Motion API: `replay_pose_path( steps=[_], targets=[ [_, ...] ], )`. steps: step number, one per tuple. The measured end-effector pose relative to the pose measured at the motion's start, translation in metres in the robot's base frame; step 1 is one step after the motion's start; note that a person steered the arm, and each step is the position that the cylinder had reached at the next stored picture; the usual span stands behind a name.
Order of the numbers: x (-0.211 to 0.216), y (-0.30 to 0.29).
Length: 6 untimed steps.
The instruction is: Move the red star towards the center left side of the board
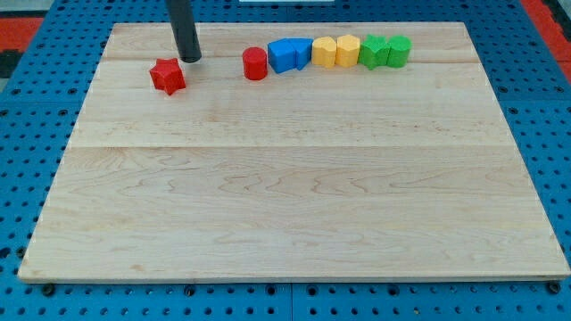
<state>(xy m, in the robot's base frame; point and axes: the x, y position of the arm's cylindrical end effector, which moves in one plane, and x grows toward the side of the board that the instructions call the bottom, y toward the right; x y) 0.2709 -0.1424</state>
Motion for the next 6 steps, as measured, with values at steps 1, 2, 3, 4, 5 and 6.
replay_pose_path(
  steps=[1, 2, 3, 4, 5, 6],
  targets=[
    [0.0, 0.0],
    [0.017, -0.006],
    [0.062, -0.027],
    [0.078, -0.035],
    [0.074, -0.035],
    [0.023, -0.034]
  ],
)
